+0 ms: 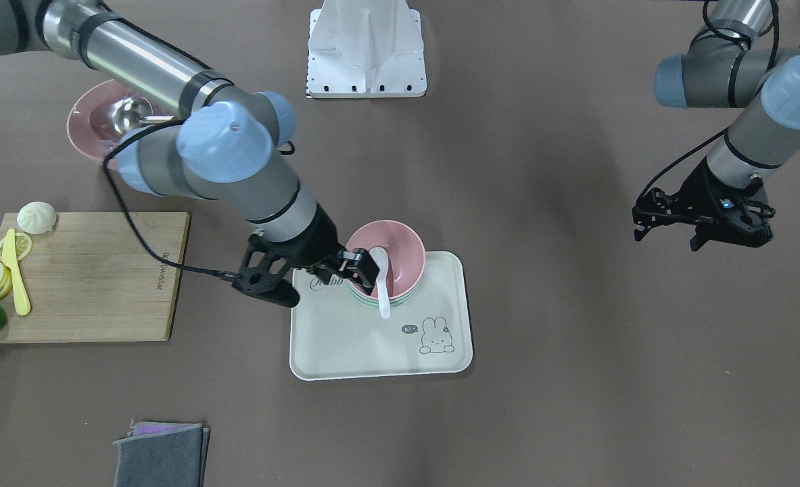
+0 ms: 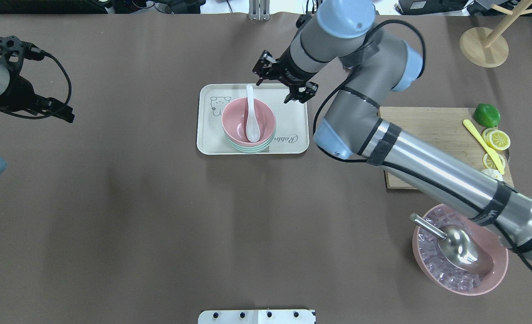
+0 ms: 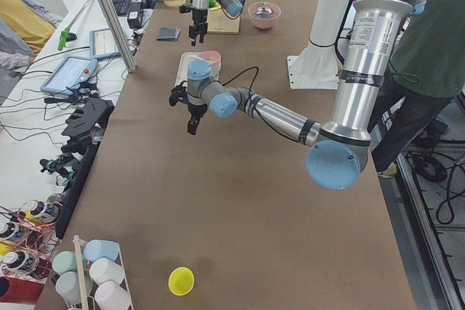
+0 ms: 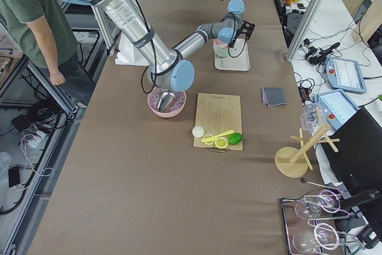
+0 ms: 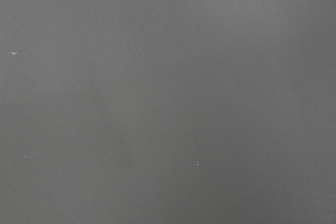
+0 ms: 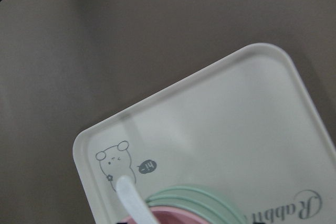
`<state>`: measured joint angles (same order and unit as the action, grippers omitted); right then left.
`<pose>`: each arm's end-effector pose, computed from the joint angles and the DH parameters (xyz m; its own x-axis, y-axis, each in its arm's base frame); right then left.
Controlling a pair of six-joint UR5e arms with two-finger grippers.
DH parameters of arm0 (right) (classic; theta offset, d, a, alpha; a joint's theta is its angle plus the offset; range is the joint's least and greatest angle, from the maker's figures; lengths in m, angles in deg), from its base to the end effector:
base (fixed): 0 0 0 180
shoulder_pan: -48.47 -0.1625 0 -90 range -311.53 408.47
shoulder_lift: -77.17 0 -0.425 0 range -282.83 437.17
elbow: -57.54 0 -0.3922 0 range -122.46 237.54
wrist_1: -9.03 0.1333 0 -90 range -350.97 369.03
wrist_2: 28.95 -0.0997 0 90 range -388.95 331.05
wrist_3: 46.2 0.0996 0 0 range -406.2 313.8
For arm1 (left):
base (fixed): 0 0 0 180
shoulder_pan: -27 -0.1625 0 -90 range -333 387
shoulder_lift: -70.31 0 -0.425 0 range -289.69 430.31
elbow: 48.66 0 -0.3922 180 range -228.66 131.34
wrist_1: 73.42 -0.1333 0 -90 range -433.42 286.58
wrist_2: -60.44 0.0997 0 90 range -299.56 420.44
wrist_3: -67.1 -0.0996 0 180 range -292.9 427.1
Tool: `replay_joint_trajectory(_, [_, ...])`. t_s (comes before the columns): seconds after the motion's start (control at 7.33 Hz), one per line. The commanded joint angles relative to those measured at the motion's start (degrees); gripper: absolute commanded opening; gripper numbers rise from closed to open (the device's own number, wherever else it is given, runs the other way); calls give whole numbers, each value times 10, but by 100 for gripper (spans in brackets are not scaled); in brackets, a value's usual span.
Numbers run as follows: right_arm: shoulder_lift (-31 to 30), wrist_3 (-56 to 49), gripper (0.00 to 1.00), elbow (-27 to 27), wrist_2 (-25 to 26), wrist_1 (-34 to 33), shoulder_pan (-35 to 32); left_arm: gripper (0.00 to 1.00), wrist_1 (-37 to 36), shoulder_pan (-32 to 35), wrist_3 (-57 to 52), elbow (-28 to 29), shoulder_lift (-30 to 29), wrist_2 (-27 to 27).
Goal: Stack pink bowl on green and place spoon
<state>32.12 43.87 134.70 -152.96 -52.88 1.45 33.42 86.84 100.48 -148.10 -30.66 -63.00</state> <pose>-0.4570 -0.6043 0.2093 0.3385 0.3647 0.8674 -0.2760 0.9198 -0.2790 0.2227 -0.5393 0.4488 0.6826 0.2123 -0.6993 -0.0292 0.9641 0.2641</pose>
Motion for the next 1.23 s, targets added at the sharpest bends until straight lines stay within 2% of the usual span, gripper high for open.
replay_joint_trajectory(0.0, [-106,-130,100,45,-110,-10,-112,98,-60,59,-63,6,-2,-46])
replay_joint_trajectory(0.14, [-160,-212,100,53,-138,-15,-158,98,-89,83,-93,5,-2,-55])
replay_joint_trajectory(0.55, [-298,-496,100,54,-141,-22,-263,98,-115,105,-98,5,4,-72])
replay_joint_trajectory(0.68, [-321,-610,100,47,-130,-52,-295,98,-110,117,-142,2,33,-71])
replay_joint_trajectory(0.82, [-329,-732,100,47,-107,-126,-335,98,-123,158,-248,10,45,-70])
replay_joint_trajectory(0.95, [-336,-850,100,44,-83,-188,-365,98,-125,177,-297,14,57,-70])
replay_joint_trajectory(1.09, [-338,-905,100,42,-70,-213,-377,98,-120,185,-315,15,92,-70])
